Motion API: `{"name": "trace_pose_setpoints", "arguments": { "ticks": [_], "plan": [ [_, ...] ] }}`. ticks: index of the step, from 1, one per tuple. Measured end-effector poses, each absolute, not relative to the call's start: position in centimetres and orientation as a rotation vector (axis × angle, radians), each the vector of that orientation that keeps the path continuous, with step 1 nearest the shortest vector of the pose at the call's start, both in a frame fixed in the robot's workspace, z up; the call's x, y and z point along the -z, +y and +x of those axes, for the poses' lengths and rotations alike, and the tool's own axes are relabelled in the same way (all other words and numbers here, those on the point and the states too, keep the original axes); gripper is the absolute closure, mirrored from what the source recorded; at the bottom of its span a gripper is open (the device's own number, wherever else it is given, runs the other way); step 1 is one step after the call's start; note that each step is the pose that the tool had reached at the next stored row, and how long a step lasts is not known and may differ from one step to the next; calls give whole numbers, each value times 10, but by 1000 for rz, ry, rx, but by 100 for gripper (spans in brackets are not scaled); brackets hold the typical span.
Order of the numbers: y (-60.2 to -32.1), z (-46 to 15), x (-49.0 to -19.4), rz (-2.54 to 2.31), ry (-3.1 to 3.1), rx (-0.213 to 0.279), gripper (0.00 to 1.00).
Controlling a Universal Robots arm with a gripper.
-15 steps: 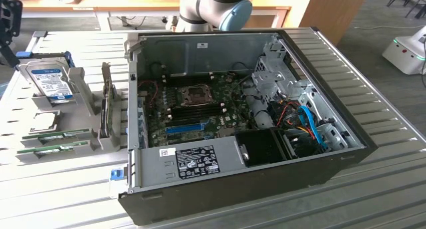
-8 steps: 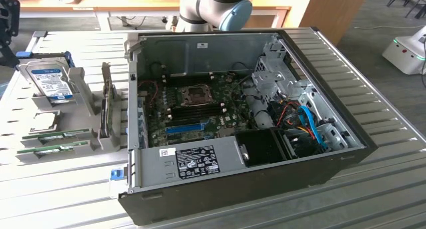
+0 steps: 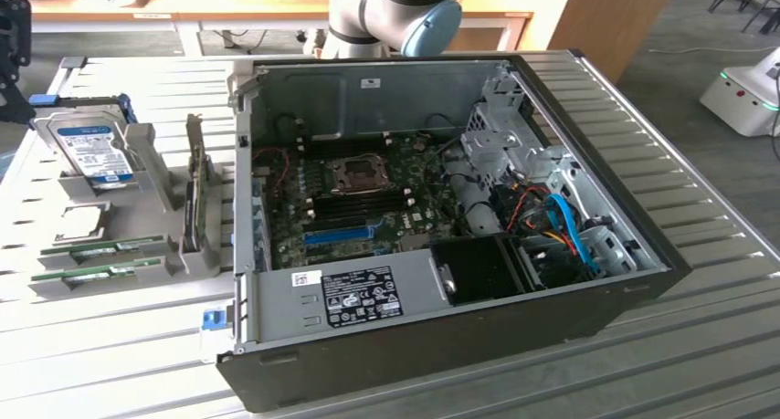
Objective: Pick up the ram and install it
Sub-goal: 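Pick up the ram and move it above insertion slot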
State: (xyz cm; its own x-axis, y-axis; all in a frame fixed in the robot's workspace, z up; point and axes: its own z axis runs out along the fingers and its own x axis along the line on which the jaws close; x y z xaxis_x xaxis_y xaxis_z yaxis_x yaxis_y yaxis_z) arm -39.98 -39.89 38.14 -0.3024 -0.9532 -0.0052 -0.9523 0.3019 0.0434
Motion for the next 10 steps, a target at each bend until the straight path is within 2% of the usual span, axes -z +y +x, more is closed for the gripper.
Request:
{"name": "trace_pose_setpoints", "arguments": {
  "ticks": [10],
  "plan": [
    [-399, -400, -381, 1970, -2416, 58, 89]
  ]
}}
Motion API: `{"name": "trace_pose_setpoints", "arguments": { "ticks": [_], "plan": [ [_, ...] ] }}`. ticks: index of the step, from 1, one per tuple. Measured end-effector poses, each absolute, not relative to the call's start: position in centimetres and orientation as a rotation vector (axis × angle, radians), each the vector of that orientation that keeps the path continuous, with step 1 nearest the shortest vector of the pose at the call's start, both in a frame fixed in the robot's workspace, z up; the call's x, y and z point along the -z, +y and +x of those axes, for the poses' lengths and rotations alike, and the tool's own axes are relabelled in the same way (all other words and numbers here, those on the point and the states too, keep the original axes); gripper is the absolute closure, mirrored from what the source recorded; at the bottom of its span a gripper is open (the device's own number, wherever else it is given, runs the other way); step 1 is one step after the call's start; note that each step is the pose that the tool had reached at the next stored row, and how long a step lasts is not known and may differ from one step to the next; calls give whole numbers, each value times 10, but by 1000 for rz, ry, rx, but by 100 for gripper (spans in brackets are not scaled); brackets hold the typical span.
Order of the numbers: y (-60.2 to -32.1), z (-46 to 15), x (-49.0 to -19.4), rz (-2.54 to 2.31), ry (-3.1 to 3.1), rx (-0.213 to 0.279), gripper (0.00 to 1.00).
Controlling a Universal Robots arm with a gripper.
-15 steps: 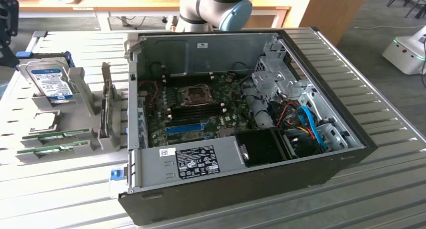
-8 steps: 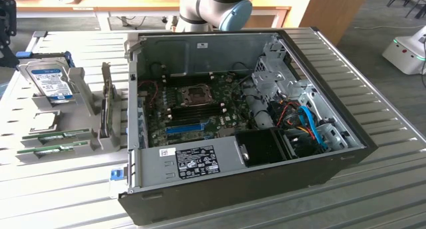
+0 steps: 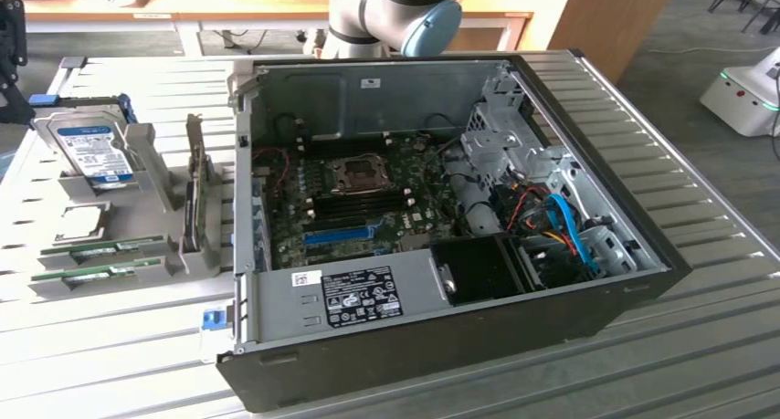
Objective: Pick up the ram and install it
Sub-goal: 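Pick up the ram and move it above insertion slot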
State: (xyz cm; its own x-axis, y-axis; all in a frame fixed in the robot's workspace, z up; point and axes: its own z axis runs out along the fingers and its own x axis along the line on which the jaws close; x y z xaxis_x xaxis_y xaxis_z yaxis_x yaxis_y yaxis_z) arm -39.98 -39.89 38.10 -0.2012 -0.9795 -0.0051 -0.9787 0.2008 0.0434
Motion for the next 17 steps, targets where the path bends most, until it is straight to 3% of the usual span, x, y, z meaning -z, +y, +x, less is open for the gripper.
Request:
{"name": "trace_pose_setpoints", "arguments": {
  "ticks": [17],
  "plan": [
    [-399, -400, -381, 2015, -2380, 59, 89]
  ]
}}
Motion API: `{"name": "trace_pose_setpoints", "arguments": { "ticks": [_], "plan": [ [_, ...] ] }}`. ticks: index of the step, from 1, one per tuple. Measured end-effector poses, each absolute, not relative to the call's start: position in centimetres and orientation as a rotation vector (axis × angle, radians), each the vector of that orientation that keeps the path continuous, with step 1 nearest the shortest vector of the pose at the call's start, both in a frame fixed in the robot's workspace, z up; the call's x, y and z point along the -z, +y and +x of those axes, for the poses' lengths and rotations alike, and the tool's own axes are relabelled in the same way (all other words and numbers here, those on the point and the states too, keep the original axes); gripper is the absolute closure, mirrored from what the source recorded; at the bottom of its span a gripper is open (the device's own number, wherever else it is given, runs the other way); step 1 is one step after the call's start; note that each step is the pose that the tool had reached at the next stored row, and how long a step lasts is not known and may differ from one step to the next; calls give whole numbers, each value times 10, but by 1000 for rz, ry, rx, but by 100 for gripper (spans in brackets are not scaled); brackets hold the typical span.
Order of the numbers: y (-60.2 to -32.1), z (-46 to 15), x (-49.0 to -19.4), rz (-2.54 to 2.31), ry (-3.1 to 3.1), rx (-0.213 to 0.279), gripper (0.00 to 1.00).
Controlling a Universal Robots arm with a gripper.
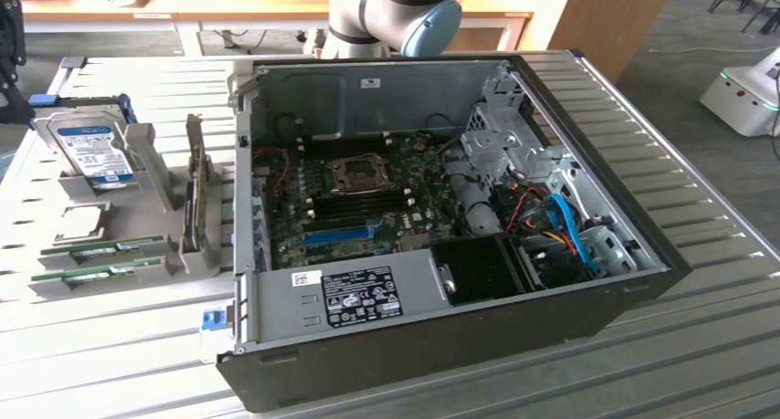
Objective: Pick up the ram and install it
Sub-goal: 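Pick up the ram and move it above insertion slot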
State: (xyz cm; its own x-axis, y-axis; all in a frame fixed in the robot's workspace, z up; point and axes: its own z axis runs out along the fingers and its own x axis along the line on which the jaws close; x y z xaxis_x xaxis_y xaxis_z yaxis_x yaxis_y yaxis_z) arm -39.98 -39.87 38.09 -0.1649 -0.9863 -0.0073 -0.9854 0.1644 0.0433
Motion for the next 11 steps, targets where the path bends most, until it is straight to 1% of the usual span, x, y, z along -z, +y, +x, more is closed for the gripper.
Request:
{"name": "trace_pose_setpoints", "arguments": {
  "ticks": [11],
  "plan": [
    [-399, -400, -381, 2022, -2386, 67, 89]
  ]
}}
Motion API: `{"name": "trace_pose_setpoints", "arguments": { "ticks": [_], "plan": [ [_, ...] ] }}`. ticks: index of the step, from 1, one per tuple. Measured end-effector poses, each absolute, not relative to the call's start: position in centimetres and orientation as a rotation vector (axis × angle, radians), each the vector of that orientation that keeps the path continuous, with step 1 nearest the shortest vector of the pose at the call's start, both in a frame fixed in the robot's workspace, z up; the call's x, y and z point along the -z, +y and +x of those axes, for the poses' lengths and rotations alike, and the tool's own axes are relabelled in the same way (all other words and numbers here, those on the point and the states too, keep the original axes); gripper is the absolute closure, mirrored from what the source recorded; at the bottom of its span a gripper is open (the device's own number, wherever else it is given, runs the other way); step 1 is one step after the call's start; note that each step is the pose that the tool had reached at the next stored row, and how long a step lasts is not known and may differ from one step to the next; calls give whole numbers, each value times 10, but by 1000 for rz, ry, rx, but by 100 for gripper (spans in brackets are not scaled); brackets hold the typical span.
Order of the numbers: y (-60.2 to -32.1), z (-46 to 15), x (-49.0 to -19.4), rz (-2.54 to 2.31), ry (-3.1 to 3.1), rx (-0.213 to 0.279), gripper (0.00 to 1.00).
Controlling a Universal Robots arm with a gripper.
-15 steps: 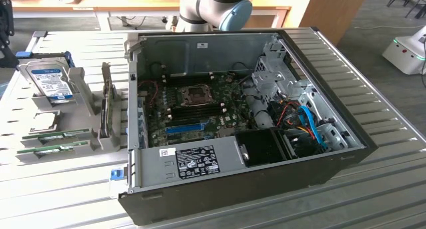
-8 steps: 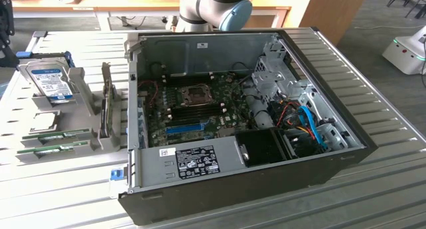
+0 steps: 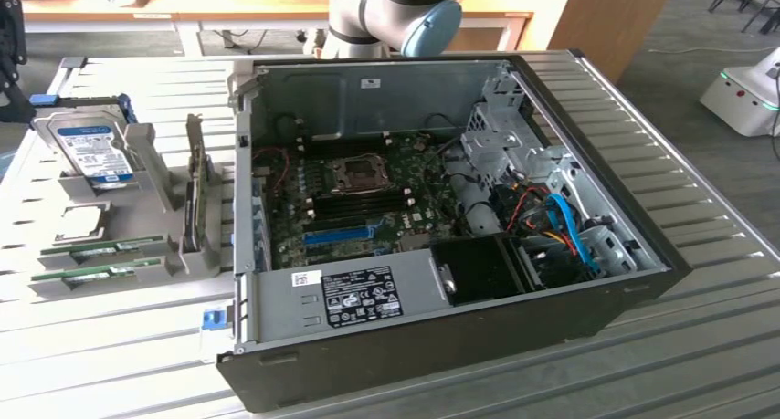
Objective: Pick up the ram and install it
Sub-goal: 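Pick up the ram and move it above insertion slot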
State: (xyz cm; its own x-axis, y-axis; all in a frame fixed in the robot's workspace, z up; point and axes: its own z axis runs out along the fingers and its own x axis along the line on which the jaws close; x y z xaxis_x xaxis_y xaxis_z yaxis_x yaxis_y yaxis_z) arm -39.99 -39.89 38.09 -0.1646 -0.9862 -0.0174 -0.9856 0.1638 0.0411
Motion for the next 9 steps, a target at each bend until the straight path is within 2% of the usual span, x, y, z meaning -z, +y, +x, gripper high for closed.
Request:
{"name": "trace_pose_setpoints", "arguments": {
  "ticks": [9],
  "plan": [
    [-399, -400, -381, 2022, -2386, 67, 89]
  ]
}}
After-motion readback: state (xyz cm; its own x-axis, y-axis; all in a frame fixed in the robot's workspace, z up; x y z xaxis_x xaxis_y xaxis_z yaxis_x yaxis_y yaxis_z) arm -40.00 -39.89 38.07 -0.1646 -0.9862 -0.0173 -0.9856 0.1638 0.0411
